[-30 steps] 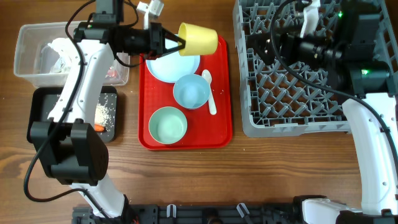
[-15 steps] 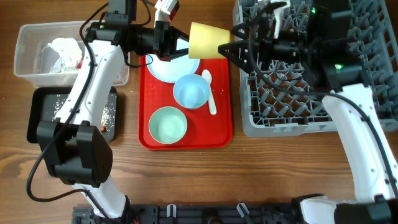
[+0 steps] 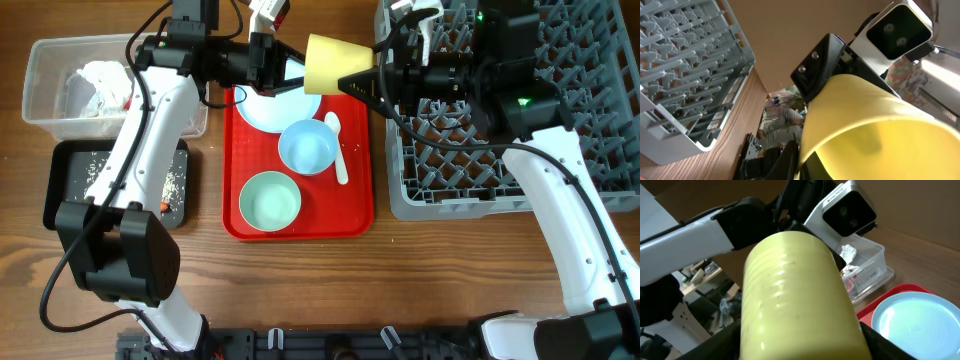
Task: Sort waste into correct bins and load items into the dishwasher rack
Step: 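Hand the yellow cup from the left gripper to the right gripper, then place the yellow cup into the dish rack with the right gripper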
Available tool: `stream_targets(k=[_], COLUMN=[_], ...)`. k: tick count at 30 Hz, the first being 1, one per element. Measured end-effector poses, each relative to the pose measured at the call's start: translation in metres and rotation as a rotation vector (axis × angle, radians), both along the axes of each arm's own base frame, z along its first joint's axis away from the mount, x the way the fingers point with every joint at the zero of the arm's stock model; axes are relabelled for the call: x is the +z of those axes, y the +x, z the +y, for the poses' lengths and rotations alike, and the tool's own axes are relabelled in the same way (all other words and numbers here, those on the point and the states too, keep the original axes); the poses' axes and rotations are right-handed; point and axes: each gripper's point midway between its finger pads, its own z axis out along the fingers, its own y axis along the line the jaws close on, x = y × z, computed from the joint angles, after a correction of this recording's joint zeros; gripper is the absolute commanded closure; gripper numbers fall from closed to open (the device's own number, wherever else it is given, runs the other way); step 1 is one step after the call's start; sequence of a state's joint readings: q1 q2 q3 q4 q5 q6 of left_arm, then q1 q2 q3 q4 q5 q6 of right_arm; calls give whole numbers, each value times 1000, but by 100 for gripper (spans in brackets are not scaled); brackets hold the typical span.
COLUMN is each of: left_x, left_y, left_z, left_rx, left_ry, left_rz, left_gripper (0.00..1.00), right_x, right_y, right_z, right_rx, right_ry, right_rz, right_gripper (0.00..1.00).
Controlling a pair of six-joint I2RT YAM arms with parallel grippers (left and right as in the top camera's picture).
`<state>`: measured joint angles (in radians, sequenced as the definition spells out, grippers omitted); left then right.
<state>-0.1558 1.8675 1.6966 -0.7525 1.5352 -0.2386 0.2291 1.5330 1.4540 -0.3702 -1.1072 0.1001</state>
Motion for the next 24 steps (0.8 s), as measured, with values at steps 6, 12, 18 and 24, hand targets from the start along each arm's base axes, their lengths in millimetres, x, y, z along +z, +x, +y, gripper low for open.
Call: stream_targets(k=[6, 12, 18, 24], left_x=[0, 4, 2, -6], left_y=[0, -4, -2, 4], left_z=[-1, -3, -3, -4], left_rx=[-3, -9, 2, 40], left_ry=[-1, -1, 14, 61], left_rz=[-3, -4, -7, -15], left_gripper=[76, 62, 55, 53], right_x=[0, -4, -26, -92], right_y=[-1, 3, 25, 21], right_z=[2, -5, -73, -141], right_rx=[7, -12, -177, -480], right_ry=[1, -4, -33, -257], right_rz=[0, 23, 159, 455], right_gripper=[47, 49, 49, 48])
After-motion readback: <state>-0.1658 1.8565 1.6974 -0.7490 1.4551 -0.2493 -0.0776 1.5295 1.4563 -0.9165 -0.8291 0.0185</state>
